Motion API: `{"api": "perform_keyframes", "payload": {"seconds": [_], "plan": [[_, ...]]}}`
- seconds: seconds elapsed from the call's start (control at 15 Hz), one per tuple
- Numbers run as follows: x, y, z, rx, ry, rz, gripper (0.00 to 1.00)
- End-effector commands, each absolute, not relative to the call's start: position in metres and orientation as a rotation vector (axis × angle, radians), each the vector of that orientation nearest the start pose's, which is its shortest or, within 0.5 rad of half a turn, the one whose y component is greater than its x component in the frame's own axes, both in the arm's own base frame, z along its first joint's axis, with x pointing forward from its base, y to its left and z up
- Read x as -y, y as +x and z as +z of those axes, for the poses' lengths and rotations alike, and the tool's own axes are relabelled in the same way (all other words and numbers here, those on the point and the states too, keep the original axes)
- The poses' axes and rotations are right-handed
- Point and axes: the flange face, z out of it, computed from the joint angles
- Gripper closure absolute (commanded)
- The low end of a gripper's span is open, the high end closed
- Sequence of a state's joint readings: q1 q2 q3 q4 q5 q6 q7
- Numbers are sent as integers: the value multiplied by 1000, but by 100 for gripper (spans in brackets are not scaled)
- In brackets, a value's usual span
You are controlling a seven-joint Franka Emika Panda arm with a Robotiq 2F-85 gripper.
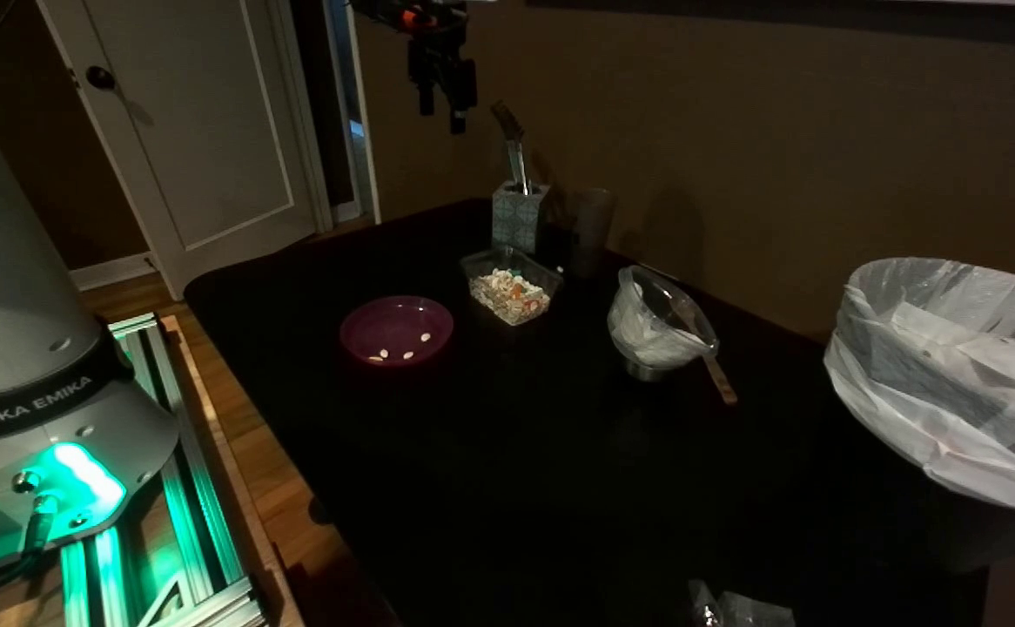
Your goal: Put the tongs on the counter
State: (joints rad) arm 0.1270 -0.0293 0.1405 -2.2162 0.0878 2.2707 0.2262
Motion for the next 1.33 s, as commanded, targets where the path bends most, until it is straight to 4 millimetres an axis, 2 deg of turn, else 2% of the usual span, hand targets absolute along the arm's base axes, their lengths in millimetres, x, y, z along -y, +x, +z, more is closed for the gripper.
{"api": "perform_keyframes", "payload": {"seconds": [0.0,0.33,0.6,0.93,1.27], "plan": [[-143,512,397,-19,-3057,-97,0],[-143,512,401,-18,-3055,-108,0],[-140,537,391,-53,-2986,-316,0],[-142,567,360,-32,-2910,-459,0],[-162,596,328,145,-2852,-569,0]]}}
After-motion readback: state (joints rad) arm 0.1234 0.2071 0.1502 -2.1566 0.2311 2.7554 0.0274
